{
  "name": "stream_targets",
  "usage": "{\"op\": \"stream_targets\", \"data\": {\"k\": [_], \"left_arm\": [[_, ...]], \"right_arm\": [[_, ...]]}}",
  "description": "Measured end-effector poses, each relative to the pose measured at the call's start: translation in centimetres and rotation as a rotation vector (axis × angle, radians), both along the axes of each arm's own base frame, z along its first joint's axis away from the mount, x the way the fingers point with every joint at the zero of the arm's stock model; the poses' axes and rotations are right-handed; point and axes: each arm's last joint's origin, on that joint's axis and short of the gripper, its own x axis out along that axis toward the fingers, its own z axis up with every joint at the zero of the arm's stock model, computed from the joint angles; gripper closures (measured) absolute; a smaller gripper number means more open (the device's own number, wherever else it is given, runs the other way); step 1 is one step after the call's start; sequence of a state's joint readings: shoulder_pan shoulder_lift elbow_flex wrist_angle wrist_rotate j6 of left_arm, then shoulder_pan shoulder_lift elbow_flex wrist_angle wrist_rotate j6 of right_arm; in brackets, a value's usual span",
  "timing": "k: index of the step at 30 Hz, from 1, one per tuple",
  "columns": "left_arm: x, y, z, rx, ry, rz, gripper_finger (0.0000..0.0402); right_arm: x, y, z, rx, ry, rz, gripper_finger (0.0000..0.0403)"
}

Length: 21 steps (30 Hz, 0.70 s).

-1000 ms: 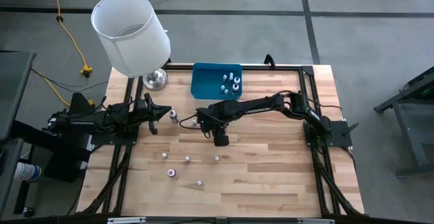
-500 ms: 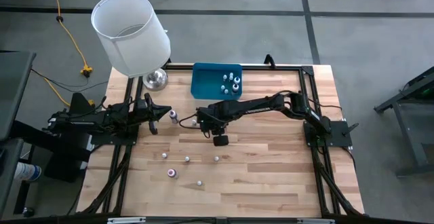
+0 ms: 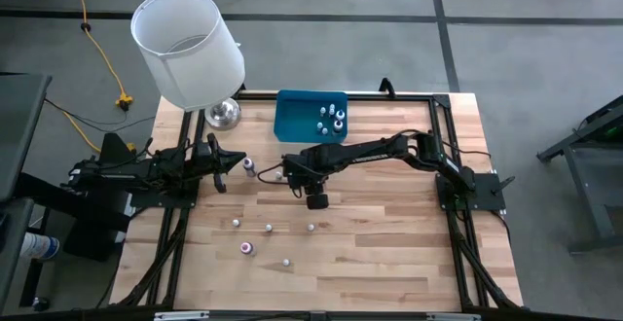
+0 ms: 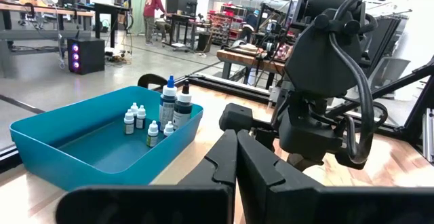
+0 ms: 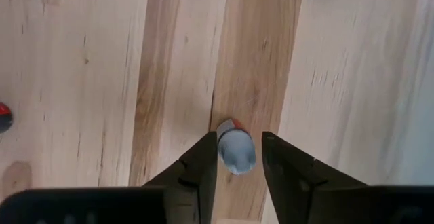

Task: Pick & Place food coloring
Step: Put the small red food coloring bottle into the blue bin

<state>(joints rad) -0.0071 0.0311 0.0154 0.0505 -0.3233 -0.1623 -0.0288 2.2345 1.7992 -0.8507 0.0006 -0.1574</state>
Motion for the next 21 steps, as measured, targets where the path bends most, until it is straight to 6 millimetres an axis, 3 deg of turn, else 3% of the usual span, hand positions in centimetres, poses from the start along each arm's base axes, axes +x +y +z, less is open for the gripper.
{"op": "stream_targets", "data": {"k": [8,21], "left_arm": [[0.00,0.00,0.00,0.000,0.000,0.000,0.0401],[0.00,0.00,0.00,0.000,0.000,0.000,0.0401]], "right_arm": [[-0.05,0.01,-0.02,0.004,0.006,0.001,0.0303],[-0.13,0.02,-0.04,0.006,0.013,0.001,0.0346]]}}
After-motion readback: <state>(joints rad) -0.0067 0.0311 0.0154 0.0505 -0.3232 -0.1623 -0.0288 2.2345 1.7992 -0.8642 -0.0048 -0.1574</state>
